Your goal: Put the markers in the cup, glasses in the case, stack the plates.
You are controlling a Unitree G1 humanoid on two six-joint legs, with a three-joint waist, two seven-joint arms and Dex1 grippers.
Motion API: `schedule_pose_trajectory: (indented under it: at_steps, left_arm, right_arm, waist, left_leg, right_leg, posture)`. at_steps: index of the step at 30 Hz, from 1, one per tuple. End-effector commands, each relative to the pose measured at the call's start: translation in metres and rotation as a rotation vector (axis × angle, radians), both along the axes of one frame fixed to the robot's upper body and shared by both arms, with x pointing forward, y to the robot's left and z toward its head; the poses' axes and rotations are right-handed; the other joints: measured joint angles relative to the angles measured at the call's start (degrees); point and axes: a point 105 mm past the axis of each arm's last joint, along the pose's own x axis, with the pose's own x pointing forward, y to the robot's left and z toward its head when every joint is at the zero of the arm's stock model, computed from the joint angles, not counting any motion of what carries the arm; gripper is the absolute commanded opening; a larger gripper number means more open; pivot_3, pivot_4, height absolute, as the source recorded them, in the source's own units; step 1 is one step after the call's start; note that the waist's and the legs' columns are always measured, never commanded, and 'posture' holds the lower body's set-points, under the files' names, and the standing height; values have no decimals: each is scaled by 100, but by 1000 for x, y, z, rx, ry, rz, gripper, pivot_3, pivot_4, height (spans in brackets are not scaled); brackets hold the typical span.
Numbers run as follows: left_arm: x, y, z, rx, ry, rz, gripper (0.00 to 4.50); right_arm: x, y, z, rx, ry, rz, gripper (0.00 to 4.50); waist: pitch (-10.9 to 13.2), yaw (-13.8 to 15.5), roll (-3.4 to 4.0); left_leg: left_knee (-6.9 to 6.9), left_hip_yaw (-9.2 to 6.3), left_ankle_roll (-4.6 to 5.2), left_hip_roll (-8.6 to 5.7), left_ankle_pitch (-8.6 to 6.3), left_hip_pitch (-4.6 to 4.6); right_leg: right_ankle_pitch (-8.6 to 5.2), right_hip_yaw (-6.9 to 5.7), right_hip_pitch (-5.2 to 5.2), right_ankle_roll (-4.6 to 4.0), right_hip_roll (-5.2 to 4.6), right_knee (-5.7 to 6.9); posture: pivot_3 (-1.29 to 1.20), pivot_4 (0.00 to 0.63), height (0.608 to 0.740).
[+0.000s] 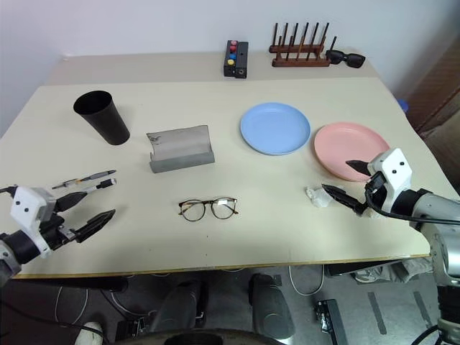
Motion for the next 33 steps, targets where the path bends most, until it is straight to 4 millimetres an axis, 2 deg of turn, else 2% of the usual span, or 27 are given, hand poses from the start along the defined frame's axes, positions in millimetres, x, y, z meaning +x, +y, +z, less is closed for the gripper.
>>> schedule_pose_trajectory:
  at_steps: [1,9,14,17,19,23,29,33]
  left_arm:
    - [4,-5,12,8,-45,-22,4374]
    - [6,-10,17,15,-59,-41,4374]
    - [16,-17,23,8,-64,-92,4374]
    - [22,-28,27,43,7,-194,4374]
    - [26,-29,32,60,37,-226,4449]
    - [41,-8,33,232,124,-228,4449]
    - [48,20,22,335,319,-287,4449]
    - [62,47,14,444,399,-269,4449]
  right_arm:
    - [0,-1,19,-20,-67,-4,4500]
    - [4,5,22,-13,-98,4,4500]
    - [7,16,26,4,-137,18,4500]
    - [6,28,27,21,-153,40,4500]
    - [5,35,27,32,-160,49,4500]
    - [0,52,21,72,-163,64,4500]
    - [-11,72,18,117,-158,85,4500]
    - [-15,81,18,141,-157,84,4500]
  waist:
    - [0,-3,0]
    - [0,-12,0]
    - [0,9,0]
    - [0,21,-1]
    - [1,6,1]
    - [2,-14,1]
    - [3,-25,4]
    - [3,-3,2]
  left_leg:
    - [0,0,0,0,0,0]
    - [1,0,0,0,0,0]
    - [6,-1,0,0,0,0]
    - [9,-4,0,-1,0,-2]
    - [10,-5,0,-1,0,-4]
    - [9,-10,2,0,-1,-5]
    - [4,-6,2,0,-2,-5]
    - [5,-6,2,-1,-1,-6]
  right_leg:
    - [0,0,0,0,0,0]
    - [0,0,0,0,0,1]
    - [0,-1,1,0,1,2]
    - [0,-2,2,0,2,3]
    - [0,-2,1,0,3,3]
    - [0,-5,-1,0,8,4]
    - [-1,-3,-5,-1,7,3]
    - [0,-4,-6,0,6,4]
  posture:
    - [0,150,735]
    - [0,150,735]
    - [0,150,735]
    - [0,150,735]
    - [0,150,735]
    - [0,150,735]
    - [0,150,735]
    - [0,150,735]
